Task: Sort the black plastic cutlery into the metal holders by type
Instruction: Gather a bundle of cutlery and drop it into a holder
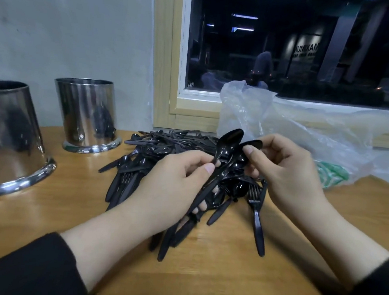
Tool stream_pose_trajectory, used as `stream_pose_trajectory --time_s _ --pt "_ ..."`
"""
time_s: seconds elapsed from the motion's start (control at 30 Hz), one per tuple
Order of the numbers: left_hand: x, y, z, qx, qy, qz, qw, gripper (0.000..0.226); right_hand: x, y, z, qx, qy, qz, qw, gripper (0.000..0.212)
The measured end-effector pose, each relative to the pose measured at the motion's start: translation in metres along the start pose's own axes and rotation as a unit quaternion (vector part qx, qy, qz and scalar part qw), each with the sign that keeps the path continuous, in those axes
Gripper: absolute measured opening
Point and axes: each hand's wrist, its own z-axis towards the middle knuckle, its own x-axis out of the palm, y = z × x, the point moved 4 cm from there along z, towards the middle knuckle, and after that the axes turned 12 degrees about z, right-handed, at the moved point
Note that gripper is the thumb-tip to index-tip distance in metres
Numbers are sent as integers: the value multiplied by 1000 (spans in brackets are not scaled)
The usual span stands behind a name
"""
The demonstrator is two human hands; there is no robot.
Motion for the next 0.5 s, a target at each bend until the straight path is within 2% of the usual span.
stream_pose_trajectory --time_s 0.1,0.27,0.4,0.5 --pt "2 2 3 15 23 10 1000 25 4 2 -2 1 -18 8 1000 14" --pt "5 6 4 33 36 84 995 32 9 3 -5 0 -10 -10 1000 18" --pt "3 7 5 26 17 92 995 33 11 2 -6 5 0 0 1000 16" --pt "-3 9 8 12 -29 98 995 36 14 0 -5 29 18 23 999 10"
